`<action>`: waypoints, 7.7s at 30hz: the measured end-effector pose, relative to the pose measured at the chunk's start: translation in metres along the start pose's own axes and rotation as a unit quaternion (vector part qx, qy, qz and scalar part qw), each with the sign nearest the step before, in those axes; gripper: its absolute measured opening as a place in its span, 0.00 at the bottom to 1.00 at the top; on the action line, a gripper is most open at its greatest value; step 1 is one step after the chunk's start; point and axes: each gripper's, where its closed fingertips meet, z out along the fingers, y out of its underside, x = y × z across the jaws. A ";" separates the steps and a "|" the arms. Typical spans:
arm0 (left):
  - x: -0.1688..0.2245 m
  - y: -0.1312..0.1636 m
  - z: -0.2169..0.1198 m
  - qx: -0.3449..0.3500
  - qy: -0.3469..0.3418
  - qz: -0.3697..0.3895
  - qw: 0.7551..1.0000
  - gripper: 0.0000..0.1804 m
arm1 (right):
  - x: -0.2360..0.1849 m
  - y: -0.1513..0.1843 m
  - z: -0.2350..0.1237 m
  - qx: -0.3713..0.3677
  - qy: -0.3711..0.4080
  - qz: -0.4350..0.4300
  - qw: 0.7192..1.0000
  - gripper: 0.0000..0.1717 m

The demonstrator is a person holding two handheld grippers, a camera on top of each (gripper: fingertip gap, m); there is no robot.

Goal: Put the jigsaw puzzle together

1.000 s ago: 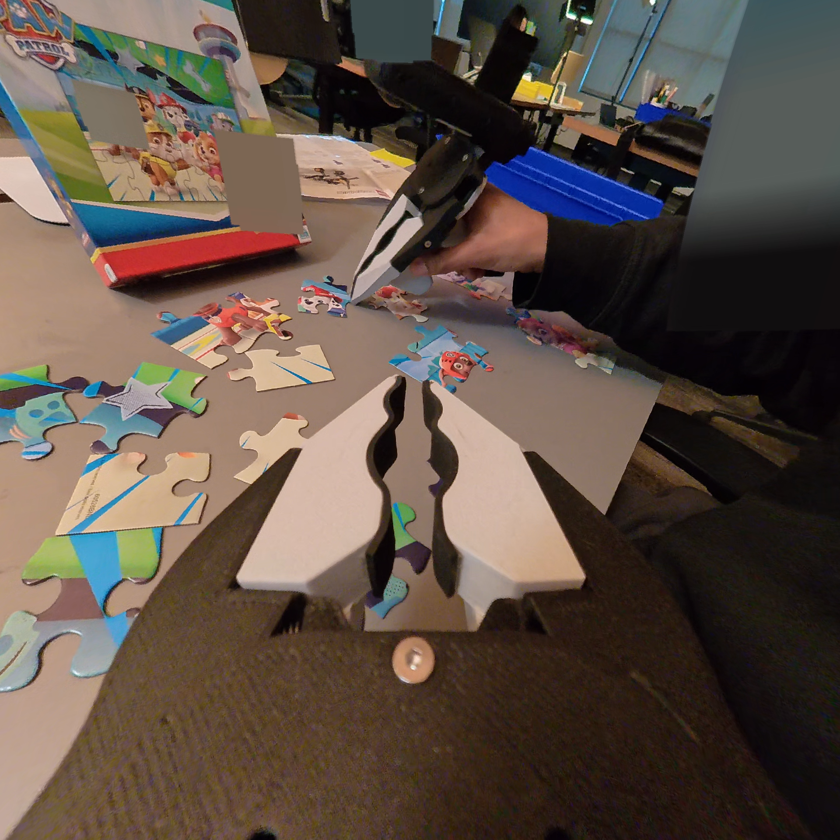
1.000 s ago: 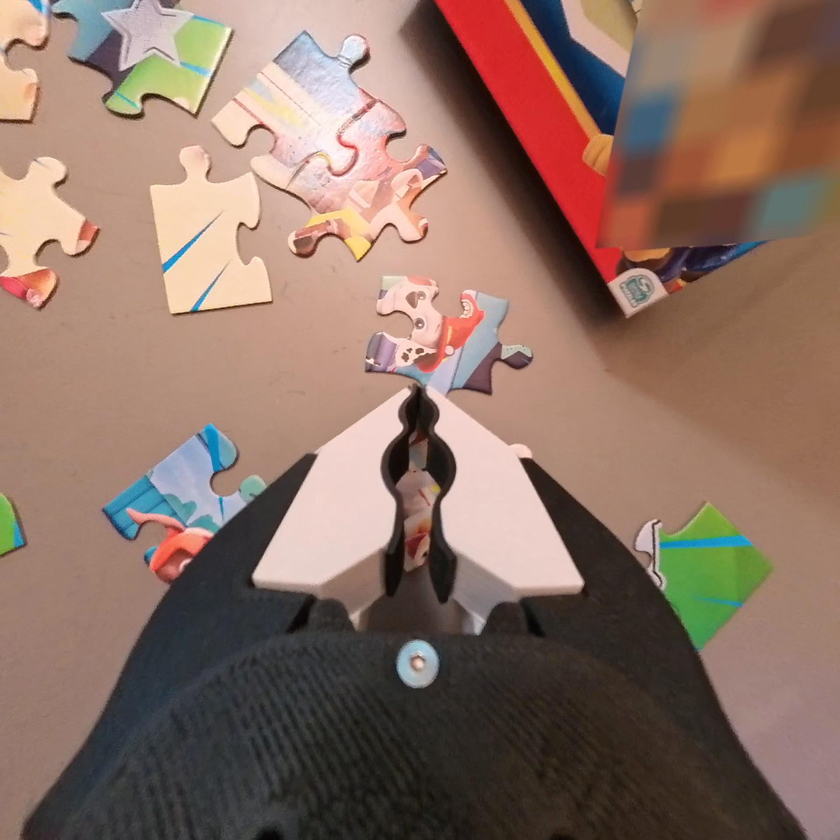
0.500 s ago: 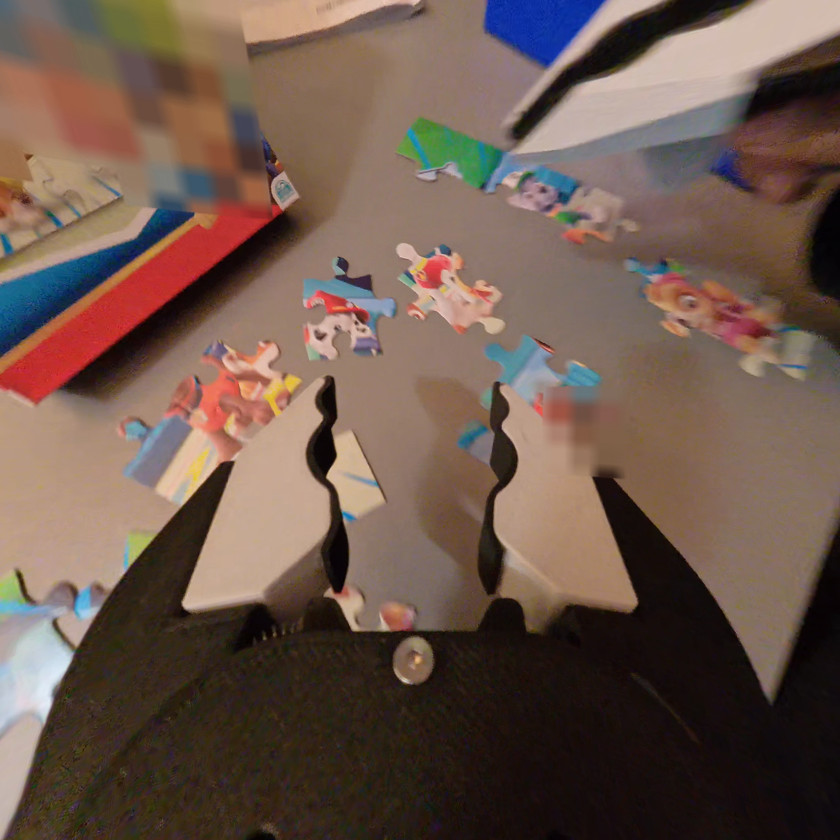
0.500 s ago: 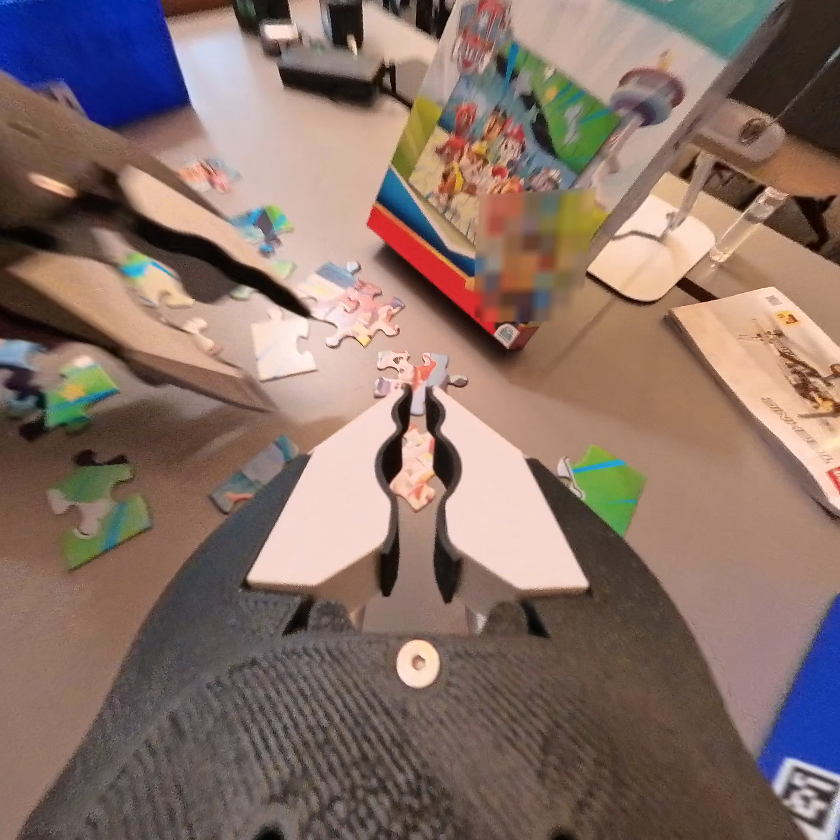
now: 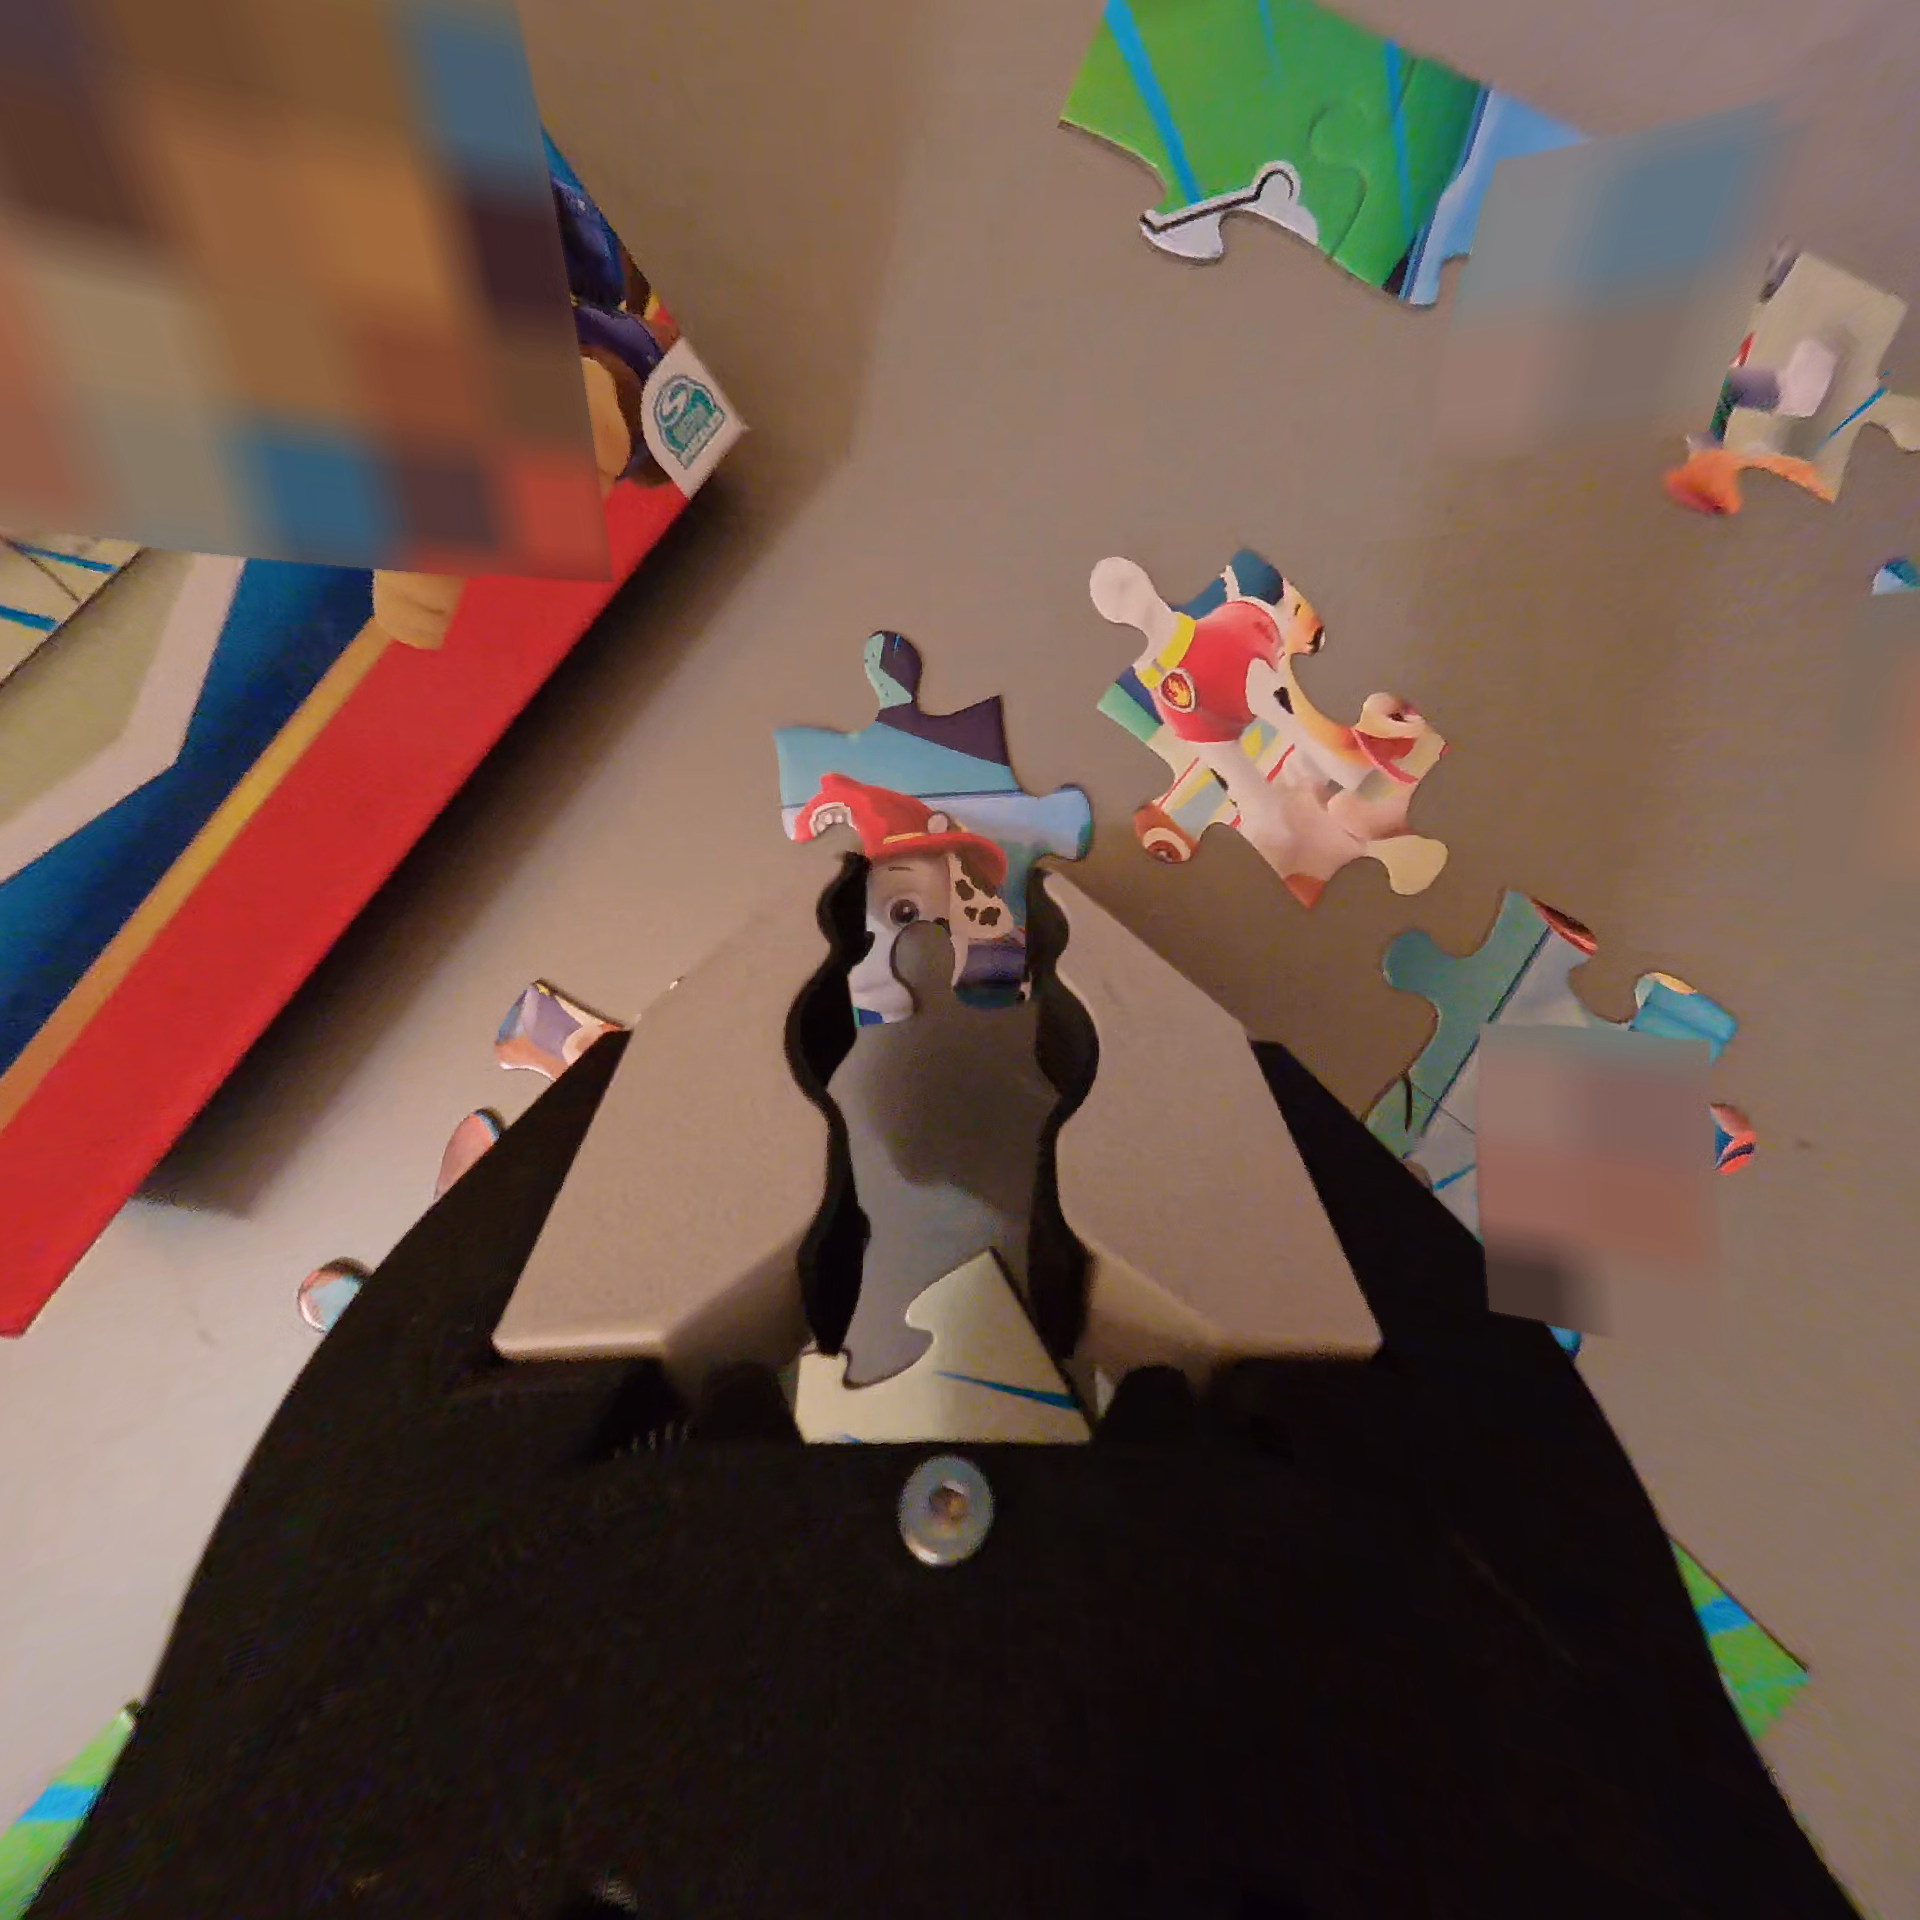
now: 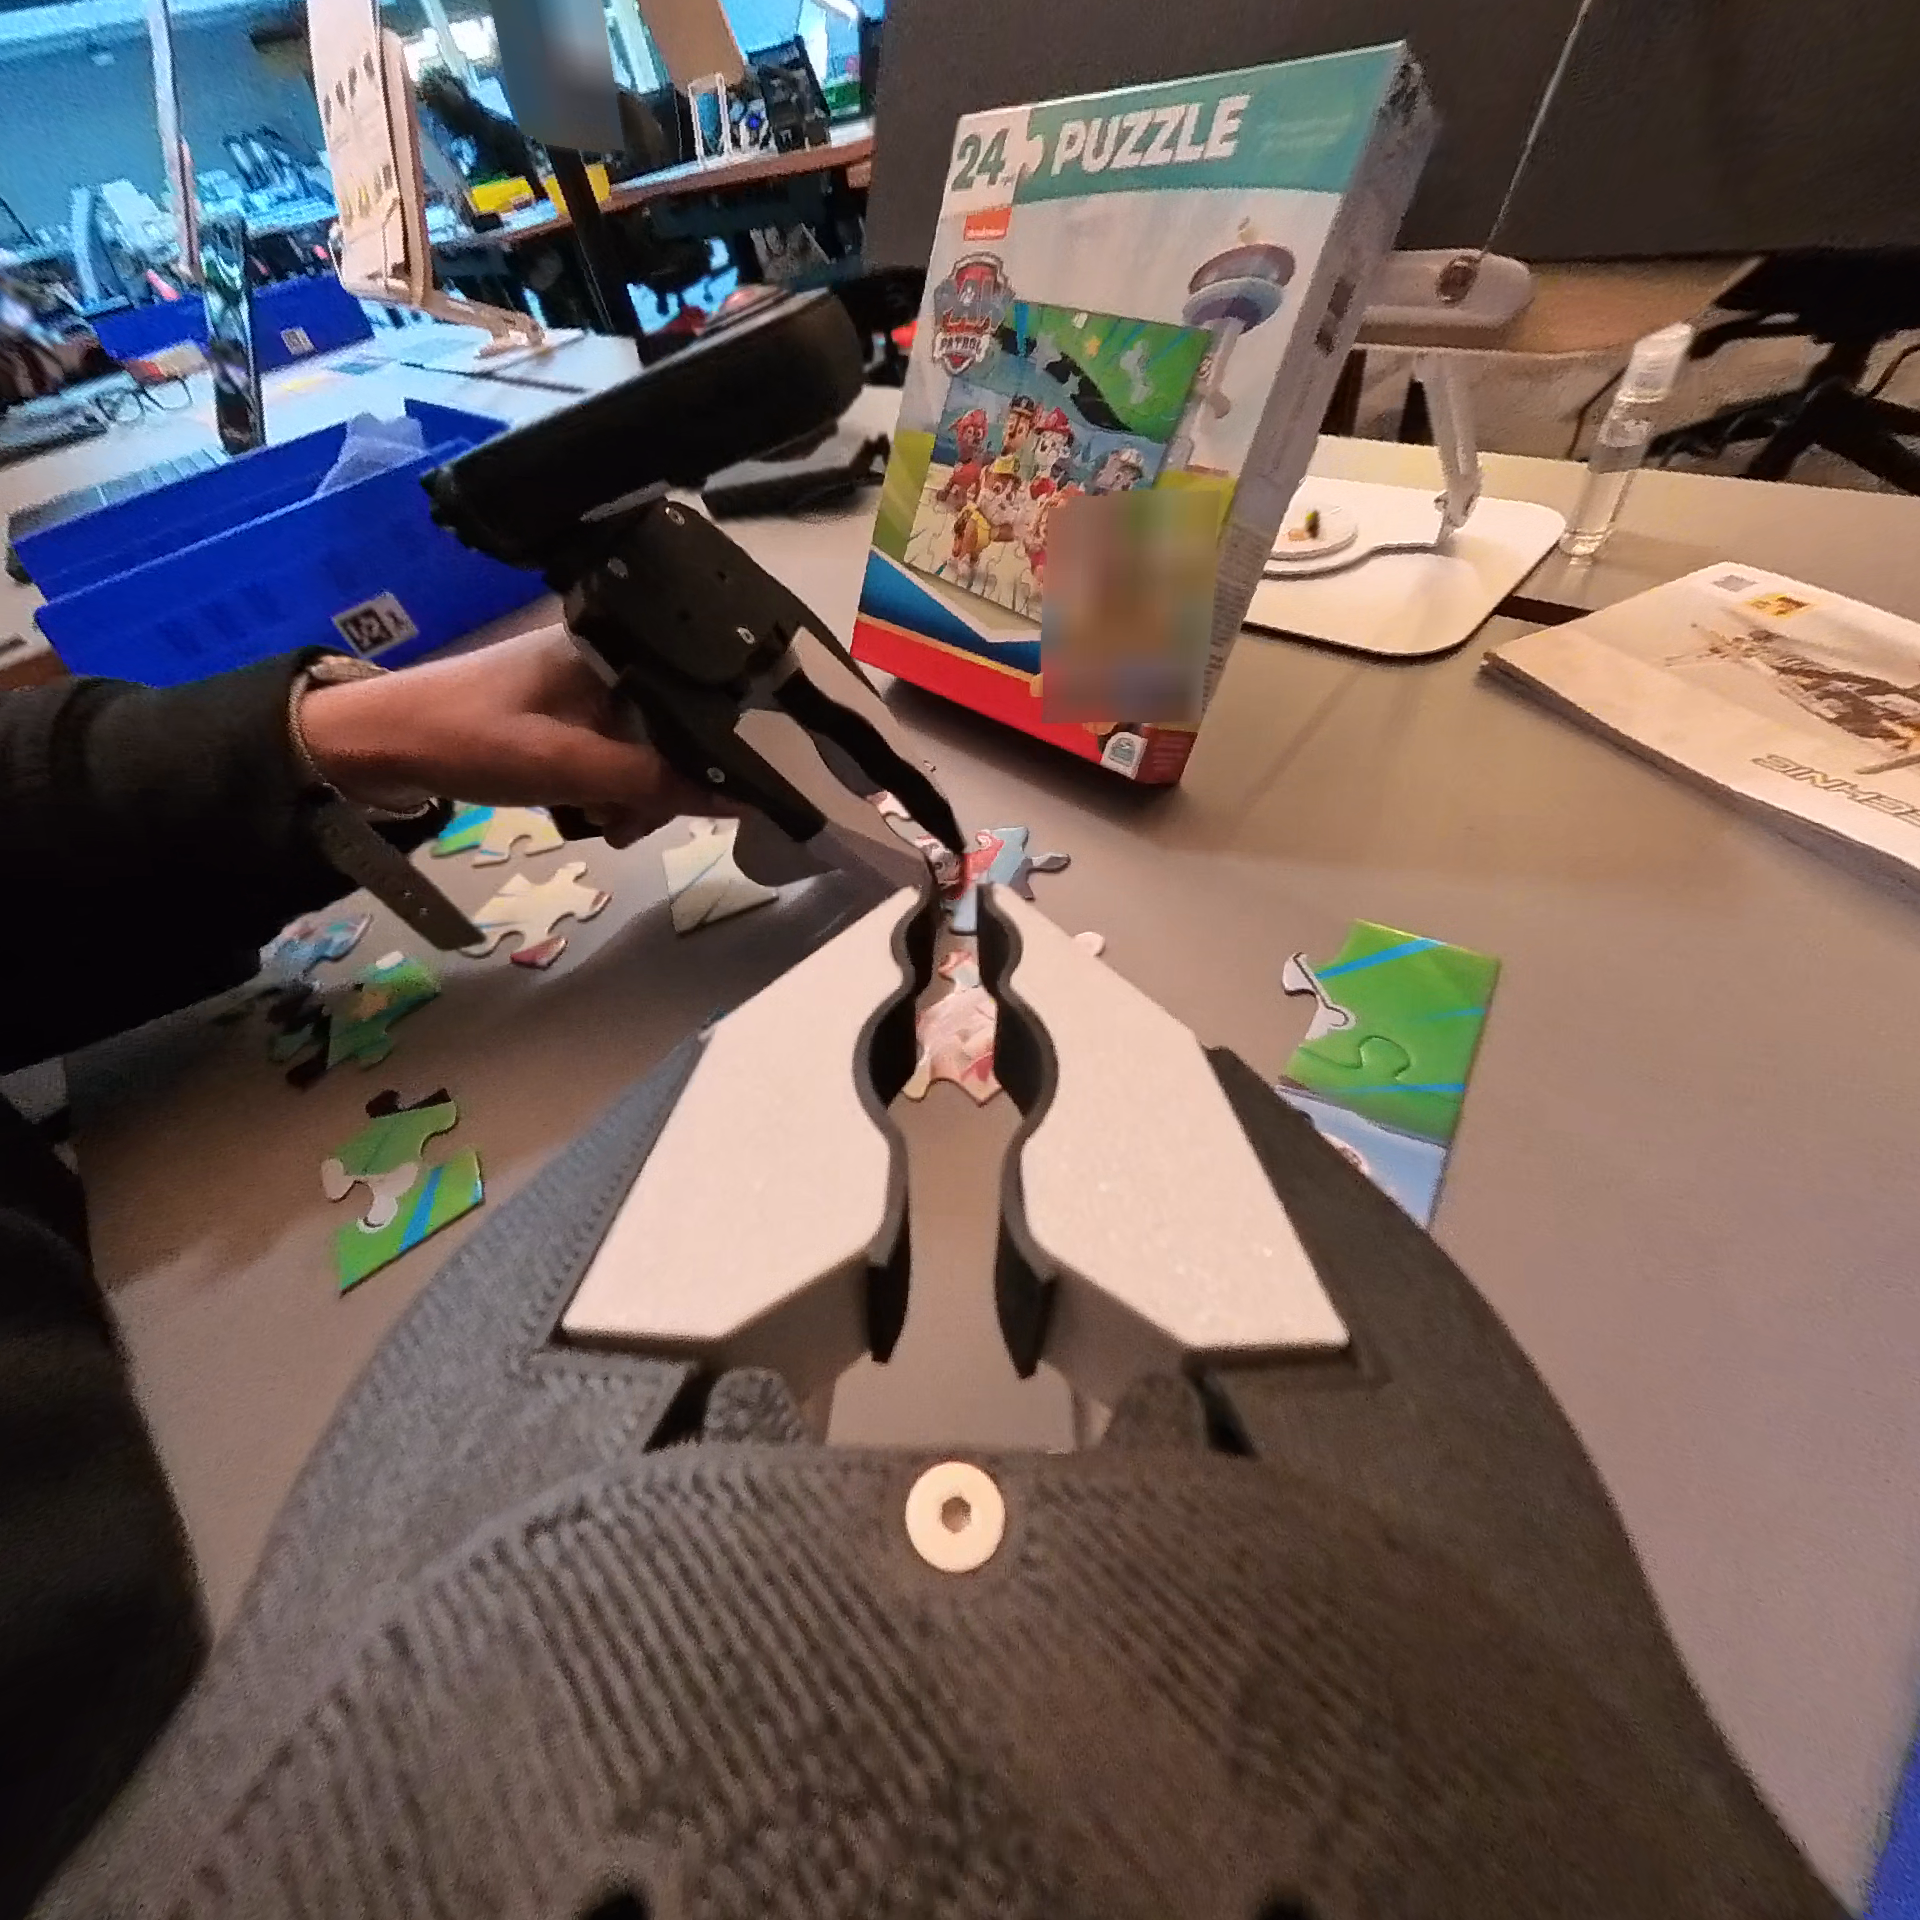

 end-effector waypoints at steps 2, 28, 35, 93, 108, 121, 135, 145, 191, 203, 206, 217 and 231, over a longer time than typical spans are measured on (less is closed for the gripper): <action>0.000 0.001 0.000 -0.005 0.002 0.004 1.000 0.16 | 0.003 0.001 -0.002 0.007 -0.003 0.013 1.000 0.03; -0.046 0.005 -0.007 0.005 -0.071 -0.057 0.996 0.29 | 0.000 -0.003 -0.003 -0.001 0.016 0.007 1.000 0.05; 0.019 0.000 -0.007 0.001 0.072 -0.083 0.994 0.26 | -0.006 -0.006 -0.010 0.002 0.024 0.003 1.000 0.05; -0.004 -0.045 -0.006 0.078 0.048 0.071 0.993 0.23 | -0.019 0.018 -0.005 -0.037 0.019 0.033 0.999 0.08; 0.023 0.005 -0.007 -0.031 0.119 0.076 0.990 0.32 | -0.011 0.025 -0.012 -0.034 0.027 0.054 0.998 0.08; 0.003 -0.015 0.006 0.007 0.084 0.201 0.976 0.32 | -0.017 0.022 -0.017 -0.029 0.032 0.047 0.998 0.08; 0.021 -0.007 0.008 -0.021 0.130 0.249 0.959 0.17 | -0.013 0.026 -0.019 -0.024 0.024 0.071 0.997 0.08; 0.018 -0.021 -0.002 0.021 0.117 0.221 0.968 0.16 | -0.009 0.027 -0.021 -0.021 0.028 0.075 0.997 0.08; 0.030 -0.055 0.021 0.088 0.048 -0.047 0.994 0.06 | 0.005 0.019 0.026 -0.096 0.025 0.049 0.994 0.14; 0.021 -0.053 0.032 0.060 0.052 -0.058 0.995 0.13 | -0.007 0.078 0.053 -0.207 0.059 0.069 0.974 0.25; 0.058 -0.053 0.031 0.045 0.148 -0.069 0.986 0.13 | 0.002 0.091 0.049 -0.235 0.086 0.051 0.967 0.25; 0.009 -0.063 0.020 0.108 0.075 -0.067 0.989 0.13 | 0.007 0.093 0.061 -0.240 0.119 0.034 0.963 0.33; 0.028 -0.039 0.027 0.052 0.031 0.014 0.998 0.07 | 0.024 0.101 0.046 -0.257 0.157 0.002 0.954 0.16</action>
